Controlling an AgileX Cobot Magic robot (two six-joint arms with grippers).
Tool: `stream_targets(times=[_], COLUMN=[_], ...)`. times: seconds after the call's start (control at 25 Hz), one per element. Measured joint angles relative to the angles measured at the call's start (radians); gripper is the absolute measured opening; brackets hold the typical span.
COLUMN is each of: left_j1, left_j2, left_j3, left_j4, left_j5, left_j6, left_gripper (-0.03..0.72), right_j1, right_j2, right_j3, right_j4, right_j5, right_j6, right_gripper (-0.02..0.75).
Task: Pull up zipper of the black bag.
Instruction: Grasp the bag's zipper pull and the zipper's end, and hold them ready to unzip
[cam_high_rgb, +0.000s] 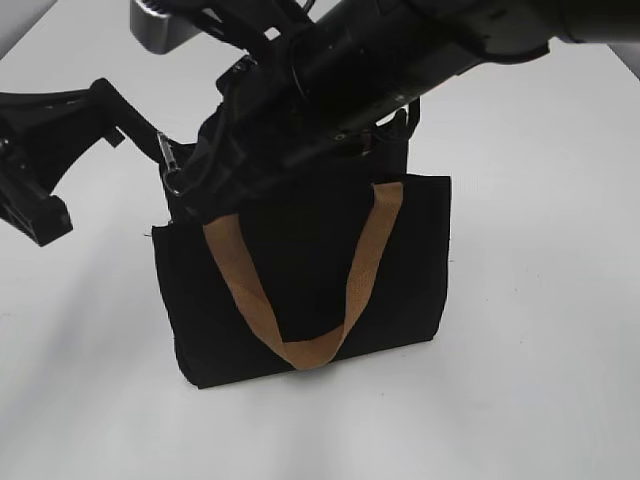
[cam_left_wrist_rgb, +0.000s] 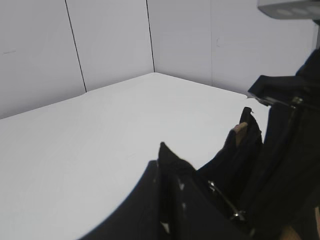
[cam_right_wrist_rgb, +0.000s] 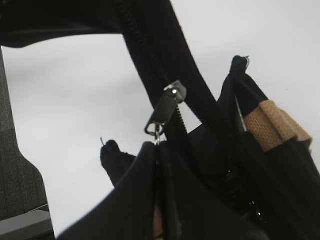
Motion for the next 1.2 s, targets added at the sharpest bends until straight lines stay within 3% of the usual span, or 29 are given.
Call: stream_targets(times=[0.44,0.92,1.2], left_j1=[0.000,-0.003,-0.005], left_j2=[-0.011,-0.048,-0.050], left_j3=[0.000,0.000,0.000], left_j4=[-0.003,0.002,-0.010], left_j5=[0.113,0.318,0.398], left_j6=[-0.016,-0.196,-0.226], left_gripper=[0.005,0.005,0.005], right_j1=[-0.023,-0.168,-0.288], right_j2=[-0.033,-0.039,-0.044], right_j3=[-0.001,-0.003,-0.003], right_j4=[-0.118,-0.110,-0.135], right_j5=[0.053,0.160,0.233], right_j6=[0.046,0.067,0.094], right_gripper=[-0.001,-0.001,-0.001])
